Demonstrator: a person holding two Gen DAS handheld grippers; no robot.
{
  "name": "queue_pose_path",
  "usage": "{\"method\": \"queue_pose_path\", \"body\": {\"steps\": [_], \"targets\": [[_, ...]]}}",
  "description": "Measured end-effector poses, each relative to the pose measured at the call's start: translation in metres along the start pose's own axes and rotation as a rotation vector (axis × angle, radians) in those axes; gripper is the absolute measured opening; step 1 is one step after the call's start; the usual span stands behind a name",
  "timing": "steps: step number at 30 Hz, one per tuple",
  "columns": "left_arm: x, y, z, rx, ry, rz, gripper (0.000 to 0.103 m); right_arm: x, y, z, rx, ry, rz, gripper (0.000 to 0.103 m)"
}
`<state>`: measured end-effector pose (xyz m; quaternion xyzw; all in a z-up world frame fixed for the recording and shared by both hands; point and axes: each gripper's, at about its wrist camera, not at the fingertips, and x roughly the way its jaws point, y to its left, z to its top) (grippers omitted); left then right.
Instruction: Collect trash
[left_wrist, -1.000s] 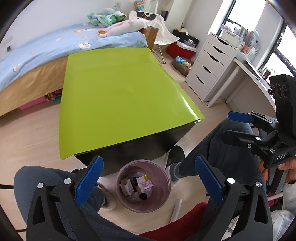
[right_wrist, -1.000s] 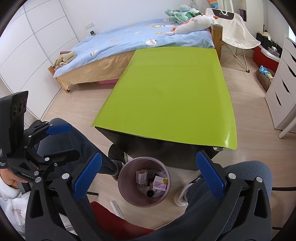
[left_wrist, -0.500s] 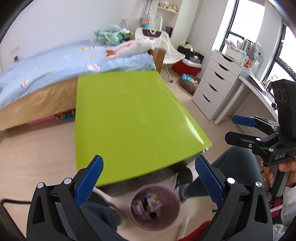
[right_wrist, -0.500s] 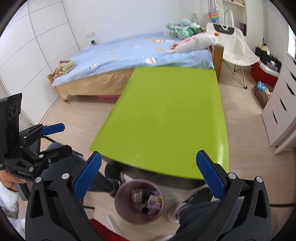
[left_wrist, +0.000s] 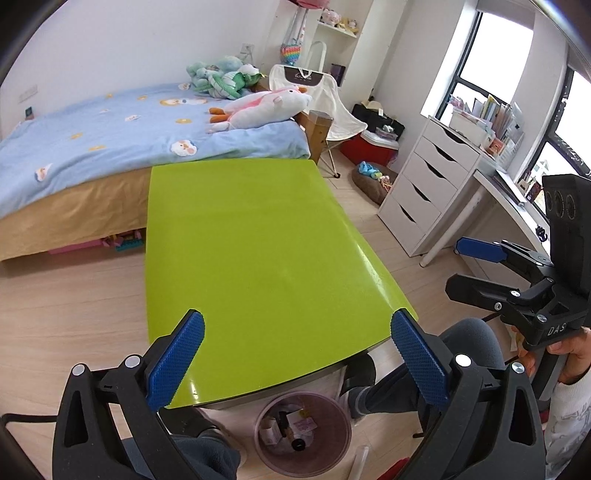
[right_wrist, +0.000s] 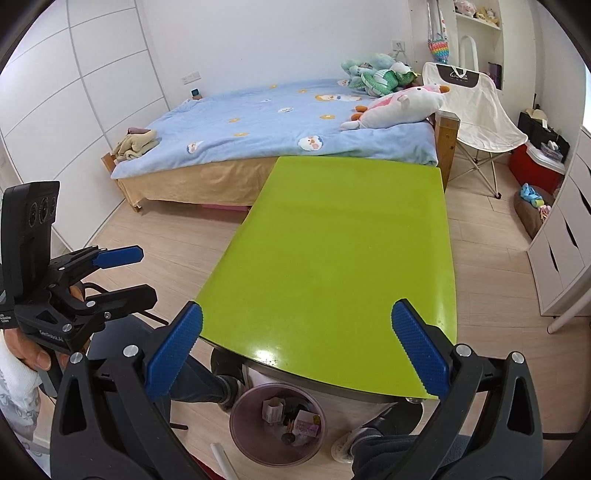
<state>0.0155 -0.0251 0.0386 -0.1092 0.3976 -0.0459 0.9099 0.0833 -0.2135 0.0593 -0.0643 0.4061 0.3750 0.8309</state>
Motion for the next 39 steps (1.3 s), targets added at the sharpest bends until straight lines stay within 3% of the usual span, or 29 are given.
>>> {"method": "queue_pose_path", "body": {"steps": [39], "targets": [[0.006,0.002,0.002,0.002,0.000,0.021,0.097,0.013,0.000,-0.002,0.004,0.023,0.002,0.100]]}}
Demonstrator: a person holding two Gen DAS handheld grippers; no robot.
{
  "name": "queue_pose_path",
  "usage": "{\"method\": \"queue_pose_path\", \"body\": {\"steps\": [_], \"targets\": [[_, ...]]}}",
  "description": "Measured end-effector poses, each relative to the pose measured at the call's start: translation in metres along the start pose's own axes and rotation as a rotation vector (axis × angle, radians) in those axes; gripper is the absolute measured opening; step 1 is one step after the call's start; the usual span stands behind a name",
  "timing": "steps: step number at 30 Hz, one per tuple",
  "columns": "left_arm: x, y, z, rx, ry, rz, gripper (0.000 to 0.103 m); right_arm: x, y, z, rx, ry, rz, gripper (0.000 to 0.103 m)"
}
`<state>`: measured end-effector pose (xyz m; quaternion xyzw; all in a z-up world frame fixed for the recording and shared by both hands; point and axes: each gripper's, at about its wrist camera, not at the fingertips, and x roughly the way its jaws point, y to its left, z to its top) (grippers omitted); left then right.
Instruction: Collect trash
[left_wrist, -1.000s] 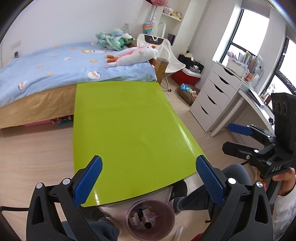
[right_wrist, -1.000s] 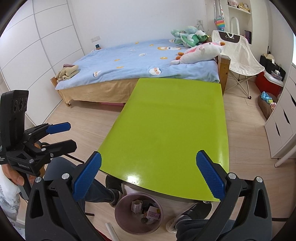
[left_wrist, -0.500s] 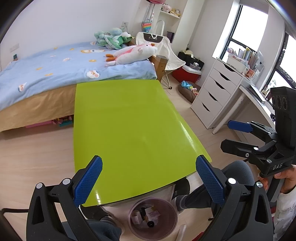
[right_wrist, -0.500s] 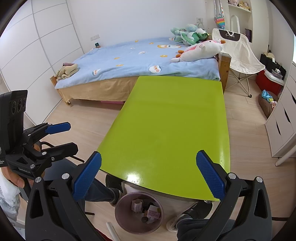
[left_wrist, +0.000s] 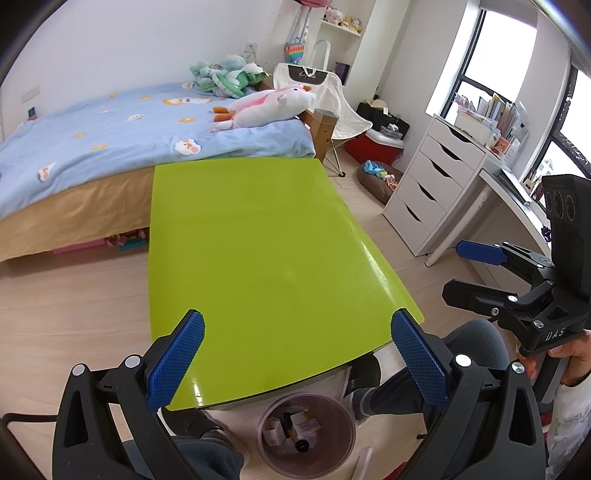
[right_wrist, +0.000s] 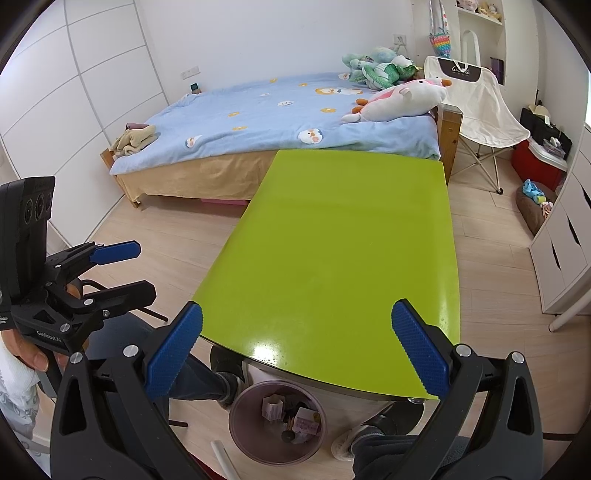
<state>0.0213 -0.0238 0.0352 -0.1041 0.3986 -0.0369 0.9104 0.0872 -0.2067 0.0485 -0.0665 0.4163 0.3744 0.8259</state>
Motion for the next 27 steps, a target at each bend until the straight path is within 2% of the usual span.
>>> {"method": "queue_pose_path", "body": {"steps": [27], "targets": [[0.0016,-0.0013,-0.0041,0.005,0.003,-0.003,0.097,0.0002,-0.0050,-0.0061,0.002,0.006,-0.006,0.100]]}}
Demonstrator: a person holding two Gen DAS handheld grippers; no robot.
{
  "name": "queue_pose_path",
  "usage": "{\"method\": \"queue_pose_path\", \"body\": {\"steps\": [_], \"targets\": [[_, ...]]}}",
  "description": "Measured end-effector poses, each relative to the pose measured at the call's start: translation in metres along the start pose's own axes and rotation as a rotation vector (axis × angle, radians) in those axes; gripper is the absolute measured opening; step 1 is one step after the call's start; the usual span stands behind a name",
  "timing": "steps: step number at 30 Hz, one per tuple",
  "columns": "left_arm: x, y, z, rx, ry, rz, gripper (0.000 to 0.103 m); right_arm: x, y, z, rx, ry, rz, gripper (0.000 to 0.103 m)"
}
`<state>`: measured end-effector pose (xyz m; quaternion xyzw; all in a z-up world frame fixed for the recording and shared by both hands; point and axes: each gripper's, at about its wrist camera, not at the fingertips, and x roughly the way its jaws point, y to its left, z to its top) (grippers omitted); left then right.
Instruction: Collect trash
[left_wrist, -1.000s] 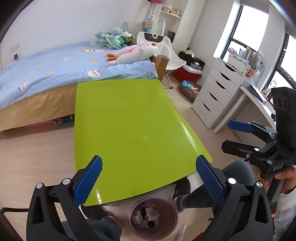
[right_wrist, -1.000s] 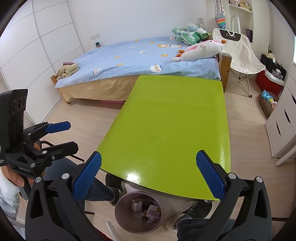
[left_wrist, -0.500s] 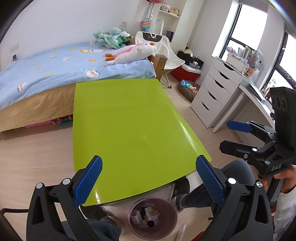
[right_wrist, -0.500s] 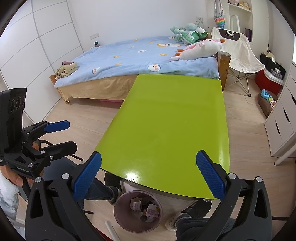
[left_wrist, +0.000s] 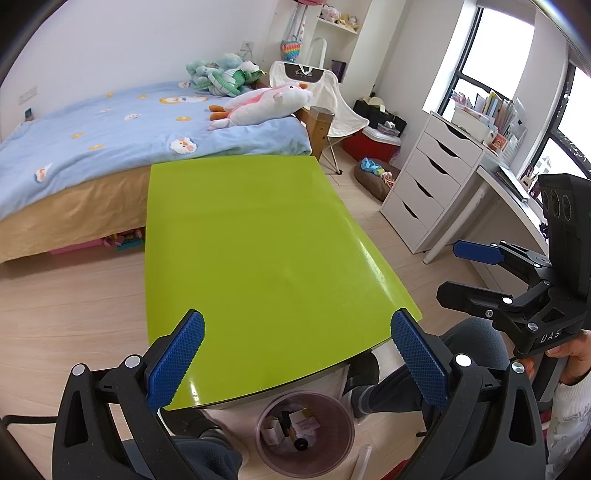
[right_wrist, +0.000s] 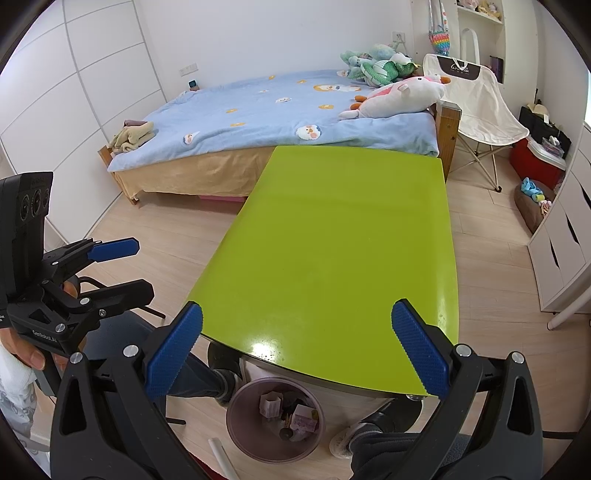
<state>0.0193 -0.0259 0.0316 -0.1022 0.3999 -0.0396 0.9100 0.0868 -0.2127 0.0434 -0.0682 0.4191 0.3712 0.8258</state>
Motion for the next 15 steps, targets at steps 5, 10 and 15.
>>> {"method": "queue_pose_path", "body": {"steps": [5,10,15], "targets": [[0.0001,-0.0002,0.0005,0.001,0.001,0.000,0.097,0.0005,0.0000,0.0004,0.000,0.003,0.000,0.100],[0.0000,-0.0006,0.0008,0.000,0.001,0.000,0.097,0.0011,-0.0011,-0.0011,0.000,0.004,-0.001,0.100],[0.0007,-0.0026,-0.0011,0.001,0.005,-0.002,0.097,0.0007,-0.0041,-0.0022,0.004,0.001,-0.004,0.100]]}}
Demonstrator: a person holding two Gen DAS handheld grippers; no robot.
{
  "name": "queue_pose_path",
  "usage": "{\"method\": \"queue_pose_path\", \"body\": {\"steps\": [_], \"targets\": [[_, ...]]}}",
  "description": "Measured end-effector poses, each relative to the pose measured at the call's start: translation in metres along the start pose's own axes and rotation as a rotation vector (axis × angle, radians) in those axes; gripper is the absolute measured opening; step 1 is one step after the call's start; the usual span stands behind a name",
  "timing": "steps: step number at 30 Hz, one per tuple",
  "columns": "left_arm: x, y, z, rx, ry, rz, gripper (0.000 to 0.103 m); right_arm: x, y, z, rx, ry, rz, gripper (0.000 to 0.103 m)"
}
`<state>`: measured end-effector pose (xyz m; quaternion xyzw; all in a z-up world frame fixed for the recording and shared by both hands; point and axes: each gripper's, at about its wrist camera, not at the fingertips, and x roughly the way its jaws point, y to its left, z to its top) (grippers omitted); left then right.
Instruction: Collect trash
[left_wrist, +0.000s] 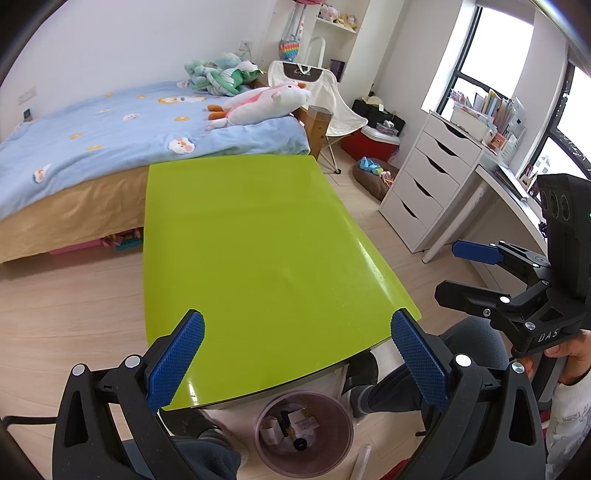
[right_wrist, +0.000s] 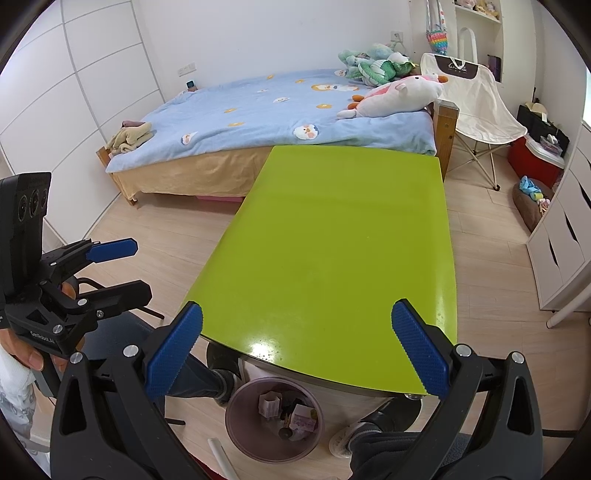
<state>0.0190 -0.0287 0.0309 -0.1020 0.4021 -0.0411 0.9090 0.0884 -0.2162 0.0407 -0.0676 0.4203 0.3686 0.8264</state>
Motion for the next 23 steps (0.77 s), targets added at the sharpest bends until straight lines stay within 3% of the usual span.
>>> {"method": "queue_pose_path", "body": {"steps": [13,23], "targets": [[-0.0004,-0.0012,-0.0005,0.001,-0.006,-0.001,0.097,0.0005,-0.0018,0.0011,0.002,0.001,-0.003,0.100],[0.0002,-0.0076,-0.0021,0.023,-0.013,0.045,0.097,0.0001,-0.0022,0.0015,0.002,0.002,-0.004,0.100]]}}
